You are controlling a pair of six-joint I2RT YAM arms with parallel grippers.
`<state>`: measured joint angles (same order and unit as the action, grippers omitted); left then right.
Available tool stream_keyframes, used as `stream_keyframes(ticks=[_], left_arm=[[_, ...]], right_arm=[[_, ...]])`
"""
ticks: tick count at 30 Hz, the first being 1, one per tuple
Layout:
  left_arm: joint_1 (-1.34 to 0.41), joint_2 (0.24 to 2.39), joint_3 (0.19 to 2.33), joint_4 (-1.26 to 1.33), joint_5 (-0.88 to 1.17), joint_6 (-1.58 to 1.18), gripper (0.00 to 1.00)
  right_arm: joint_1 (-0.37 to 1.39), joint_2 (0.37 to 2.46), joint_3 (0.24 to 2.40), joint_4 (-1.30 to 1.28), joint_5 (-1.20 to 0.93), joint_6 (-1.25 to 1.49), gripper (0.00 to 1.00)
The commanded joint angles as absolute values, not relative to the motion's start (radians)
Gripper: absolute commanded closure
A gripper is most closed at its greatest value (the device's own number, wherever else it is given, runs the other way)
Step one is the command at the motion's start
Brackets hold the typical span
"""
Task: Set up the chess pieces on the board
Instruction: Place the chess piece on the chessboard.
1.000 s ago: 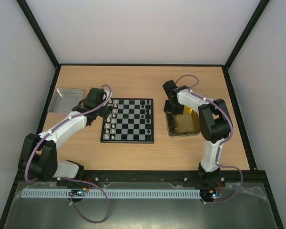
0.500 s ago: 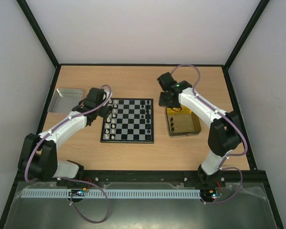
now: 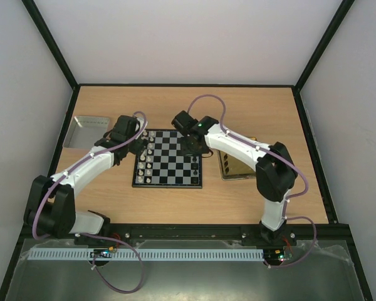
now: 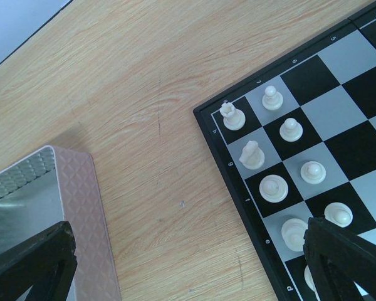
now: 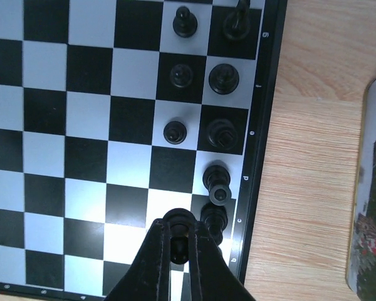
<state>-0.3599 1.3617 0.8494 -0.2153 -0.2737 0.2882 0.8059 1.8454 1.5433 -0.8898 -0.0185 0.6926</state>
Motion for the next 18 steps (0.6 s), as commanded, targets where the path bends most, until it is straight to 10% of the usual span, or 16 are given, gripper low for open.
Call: stream_keyframes(ticks=[1, 18], left_arm=[[-0.364, 1.364, 0.839, -0.207, -0.285, 0.297, 0.01], [-0.364, 1.371, 0.840, -0.207, -0.287, 0.296, 0.01]], right_arm=[[0.819, 1.884, 1.555, -0.915, -0.011, 0.698, 0.98], [0.821, 1.970, 1.544, -0.856, -0.037, 0.670, 0.98]])
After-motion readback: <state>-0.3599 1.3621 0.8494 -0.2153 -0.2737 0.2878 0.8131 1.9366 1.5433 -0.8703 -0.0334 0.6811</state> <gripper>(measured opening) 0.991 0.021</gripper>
